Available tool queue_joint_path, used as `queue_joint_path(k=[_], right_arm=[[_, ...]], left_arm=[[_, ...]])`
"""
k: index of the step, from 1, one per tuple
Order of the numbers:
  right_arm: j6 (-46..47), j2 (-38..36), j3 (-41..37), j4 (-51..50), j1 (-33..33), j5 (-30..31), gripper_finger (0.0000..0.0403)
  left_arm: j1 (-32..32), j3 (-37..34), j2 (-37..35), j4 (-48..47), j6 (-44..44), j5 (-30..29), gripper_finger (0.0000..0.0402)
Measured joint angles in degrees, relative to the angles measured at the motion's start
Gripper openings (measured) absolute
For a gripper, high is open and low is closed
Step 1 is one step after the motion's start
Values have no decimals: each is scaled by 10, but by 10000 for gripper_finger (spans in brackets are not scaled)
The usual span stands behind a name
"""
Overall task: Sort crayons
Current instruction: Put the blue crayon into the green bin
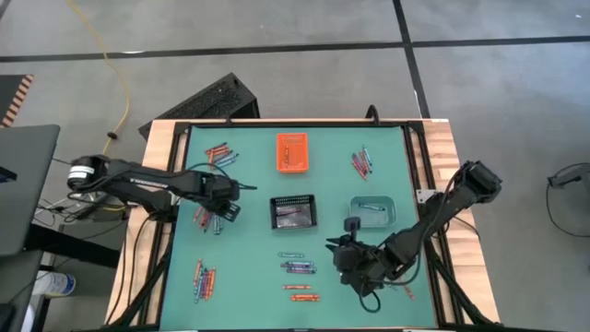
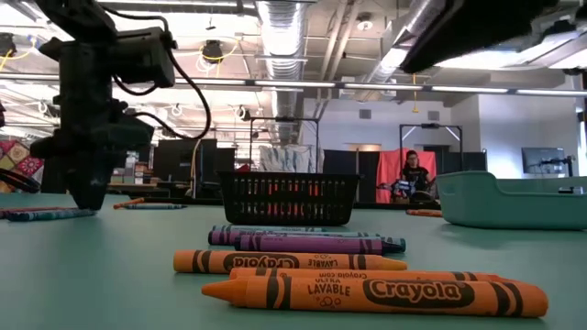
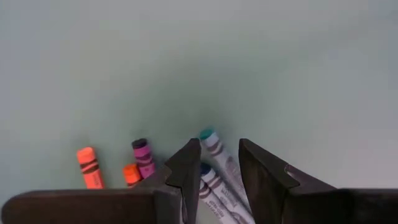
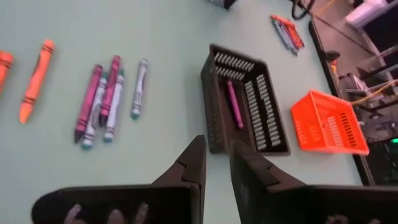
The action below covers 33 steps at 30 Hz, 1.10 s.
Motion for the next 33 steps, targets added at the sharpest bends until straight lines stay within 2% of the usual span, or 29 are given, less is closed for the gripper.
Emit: queue_joint_path(k=[12,20,29,33], right_arm=[[35,0,-46,71,22,8,72],[39,0,-61,95,42,62,72],[-5,0,-61,111,43,64,72],[-24,0,-61,111,43,64,72]], left_arm=[[0,2,38,8,-21,15,98],[0,1,39,12,-26,21,98],[0,0,39,22,-24,20,98],[0,0,39,26,-17,20,81]])
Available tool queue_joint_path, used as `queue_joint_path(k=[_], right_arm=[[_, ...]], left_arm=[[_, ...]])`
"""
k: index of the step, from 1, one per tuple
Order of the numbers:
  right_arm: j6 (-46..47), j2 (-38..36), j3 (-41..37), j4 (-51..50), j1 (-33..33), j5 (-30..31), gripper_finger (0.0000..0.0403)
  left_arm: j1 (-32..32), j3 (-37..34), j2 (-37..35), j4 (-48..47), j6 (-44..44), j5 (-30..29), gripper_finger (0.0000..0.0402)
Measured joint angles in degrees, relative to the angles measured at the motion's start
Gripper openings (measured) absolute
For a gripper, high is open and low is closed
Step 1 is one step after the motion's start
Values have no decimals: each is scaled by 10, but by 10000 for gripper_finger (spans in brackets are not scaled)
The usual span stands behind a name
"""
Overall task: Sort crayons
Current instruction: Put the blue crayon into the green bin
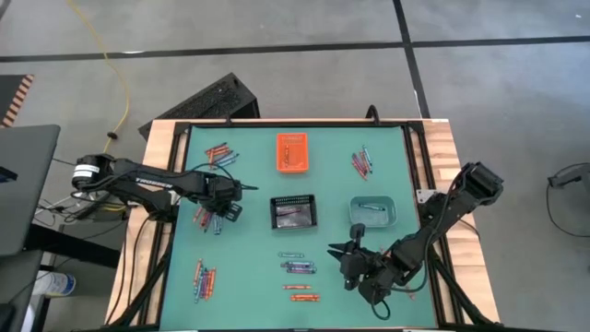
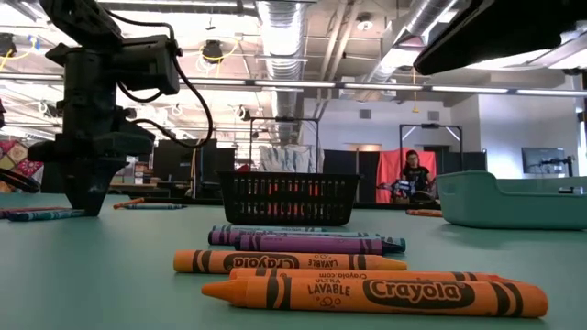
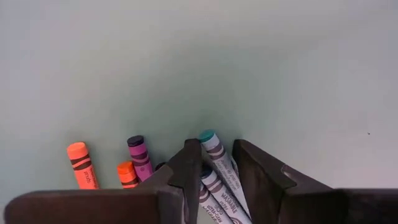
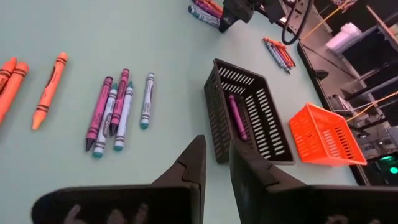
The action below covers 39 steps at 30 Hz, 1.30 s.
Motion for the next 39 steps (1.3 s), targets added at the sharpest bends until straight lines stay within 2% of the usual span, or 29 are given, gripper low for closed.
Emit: queue_joint_path(k=[8,12,18,24,28,32,37,39], right_arm=[[-11,-3,0,0,3,0,72],[-11,-3,0,-1,3,-1,72],[-12,-3,0,-3,3,-1,72],[-12,-3,0,-7,3,-2,72],[-18,-3,0,-7,6,0,72],[-26,-11,0,-7,18,40,72],[-26,-31,0,-4,47,114,72],[-26,-37,0,-1,64,143,72]], left_arm=[[0,0,0,11,22,-3,9],[-1,13,3,18,51,-13,19],[-5,70,3,88,103,-10,32],[-17,131,2,199,160,8,18],[-25,160,1,318,193,5,15],[-33,161,17,420,214,-9,15],[-35,161,100,527,227,-7,14],[-35,174,155,586,233,20,14]])
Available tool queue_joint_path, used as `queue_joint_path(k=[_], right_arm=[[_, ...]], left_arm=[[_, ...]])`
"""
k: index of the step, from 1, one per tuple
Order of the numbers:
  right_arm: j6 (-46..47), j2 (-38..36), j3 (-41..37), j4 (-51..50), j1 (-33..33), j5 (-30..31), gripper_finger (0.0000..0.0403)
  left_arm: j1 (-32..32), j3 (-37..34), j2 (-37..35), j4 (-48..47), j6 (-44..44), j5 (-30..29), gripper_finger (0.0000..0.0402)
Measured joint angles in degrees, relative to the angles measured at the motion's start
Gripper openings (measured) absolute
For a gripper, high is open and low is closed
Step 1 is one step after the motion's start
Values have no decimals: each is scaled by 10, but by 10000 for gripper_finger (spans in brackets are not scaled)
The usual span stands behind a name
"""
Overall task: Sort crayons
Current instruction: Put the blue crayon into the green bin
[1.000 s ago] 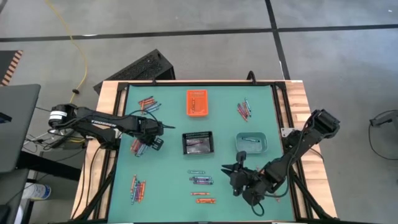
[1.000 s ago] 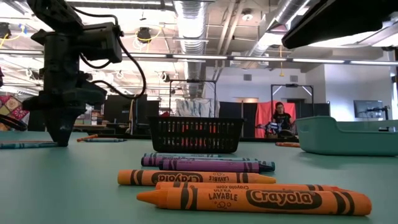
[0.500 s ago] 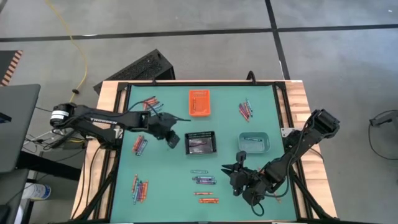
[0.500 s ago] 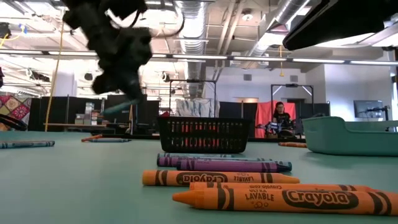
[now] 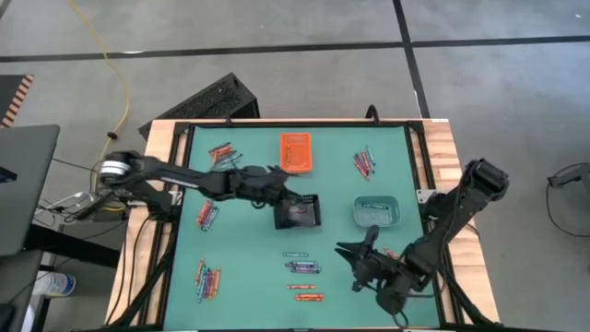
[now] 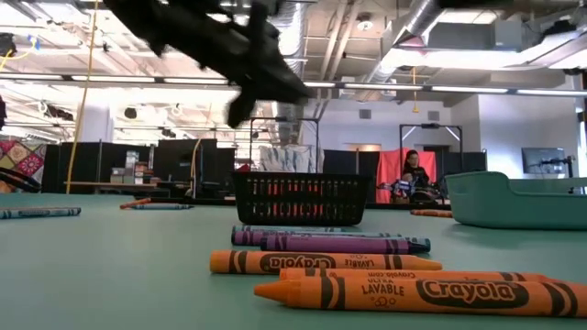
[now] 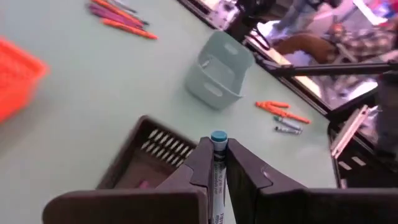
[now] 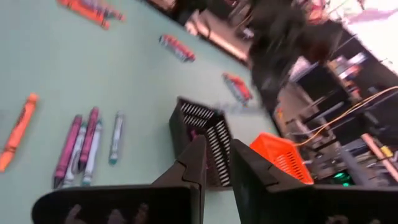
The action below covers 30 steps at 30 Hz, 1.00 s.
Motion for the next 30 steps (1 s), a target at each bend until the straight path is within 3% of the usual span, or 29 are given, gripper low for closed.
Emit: queue_joint_path(k=[4,8,16,21,26,30], right_arm=[[4,-6,0,-1,43,92,72],[13,-8,0,0,91,208,70],[14,-12,0,-7,122,213,57],[6,-12,0,-6,122,213,54],[3,-12,0,-9,122,213,54],[2,-12,0,-10,122,213,54]], left_arm=[[1,77,102,64,31,84,14],[0,189,197,61,69,118,15],[3,424,349,45,142,121,23],[5,548,429,-26,183,121,24],[6,625,489,-68,189,119,24],[11,644,509,-69,210,119,24]])
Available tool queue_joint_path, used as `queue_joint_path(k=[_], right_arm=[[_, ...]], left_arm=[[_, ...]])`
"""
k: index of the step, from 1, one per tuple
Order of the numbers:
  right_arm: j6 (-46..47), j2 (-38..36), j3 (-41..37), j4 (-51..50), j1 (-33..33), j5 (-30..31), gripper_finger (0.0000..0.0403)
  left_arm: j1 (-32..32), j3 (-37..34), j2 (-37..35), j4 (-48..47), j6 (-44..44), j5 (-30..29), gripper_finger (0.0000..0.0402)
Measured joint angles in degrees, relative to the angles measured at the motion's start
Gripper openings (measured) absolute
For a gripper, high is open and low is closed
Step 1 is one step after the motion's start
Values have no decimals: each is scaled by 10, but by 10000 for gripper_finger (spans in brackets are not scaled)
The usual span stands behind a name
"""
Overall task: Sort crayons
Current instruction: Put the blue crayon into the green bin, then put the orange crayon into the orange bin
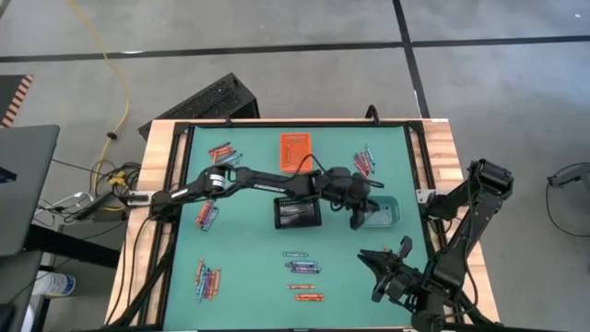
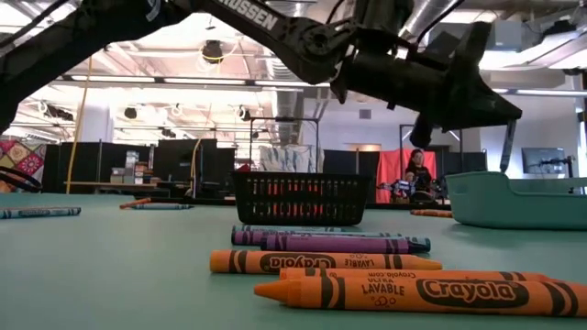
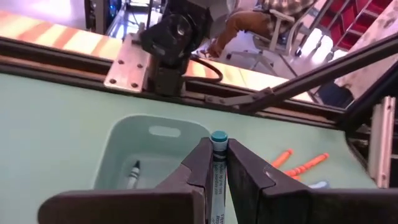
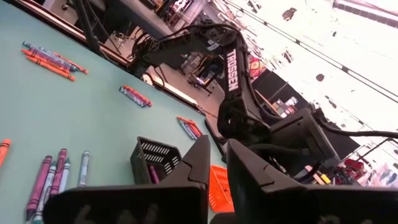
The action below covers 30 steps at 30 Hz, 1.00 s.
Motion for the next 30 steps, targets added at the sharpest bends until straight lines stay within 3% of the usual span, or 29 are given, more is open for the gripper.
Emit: queue_joint_path(k=[9,20,25,30], right_arm=[[-2,0,0,-5,-1,-1,54],[-2,0,0,-8,-1,-1,54],[-2,0,0,-8,-1,-1,54],[2,1,0,-9,-1,-1,54]], left_arm=[[9,2,1,-20,39,-2,35],[10,1,-11,-58,58,-1,128],[24,1,-82,-201,79,-1,157],[40,2,-181,-471,117,-60,158]])
